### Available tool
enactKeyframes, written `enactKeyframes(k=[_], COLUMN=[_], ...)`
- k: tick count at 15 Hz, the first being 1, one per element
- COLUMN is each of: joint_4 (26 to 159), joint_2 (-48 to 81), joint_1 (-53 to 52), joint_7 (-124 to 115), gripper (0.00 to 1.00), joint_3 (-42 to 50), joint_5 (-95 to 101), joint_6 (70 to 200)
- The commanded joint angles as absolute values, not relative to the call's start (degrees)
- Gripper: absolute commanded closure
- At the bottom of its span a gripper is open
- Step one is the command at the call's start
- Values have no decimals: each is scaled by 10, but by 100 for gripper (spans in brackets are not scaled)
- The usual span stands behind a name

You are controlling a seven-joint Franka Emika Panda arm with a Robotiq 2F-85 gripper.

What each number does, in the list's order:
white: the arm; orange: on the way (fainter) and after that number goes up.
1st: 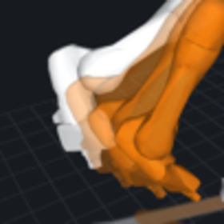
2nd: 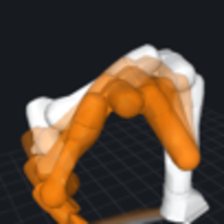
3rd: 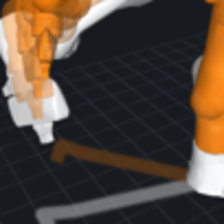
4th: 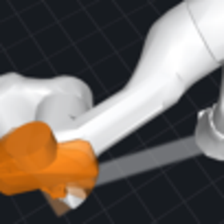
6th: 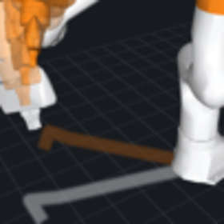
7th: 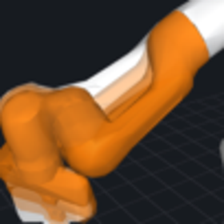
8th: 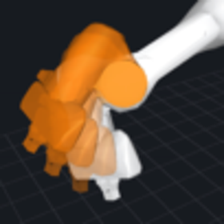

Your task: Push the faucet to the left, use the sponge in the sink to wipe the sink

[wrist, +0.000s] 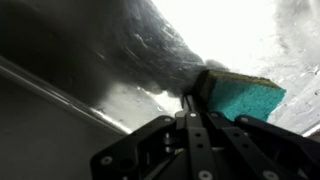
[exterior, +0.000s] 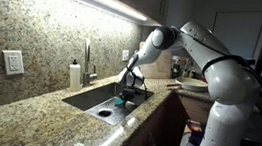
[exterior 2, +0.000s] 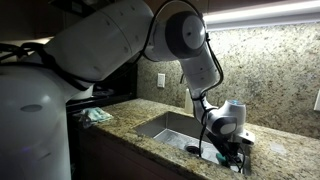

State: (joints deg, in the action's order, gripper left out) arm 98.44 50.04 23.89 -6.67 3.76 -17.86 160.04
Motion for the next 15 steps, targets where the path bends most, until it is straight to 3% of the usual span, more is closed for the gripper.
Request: enactKeyframes(k=[1, 7, 15], joint_4=[945, 914, 939], joint_2=[513, 516, 500], joint_1=[234, 262, 267], joint_7=[-77, -75, -79], gripper=[100, 100, 100], joint_3=[30, -37, -22], joint_5=[-192, -266, -287], joint_6=[1600, 1646, 1652])
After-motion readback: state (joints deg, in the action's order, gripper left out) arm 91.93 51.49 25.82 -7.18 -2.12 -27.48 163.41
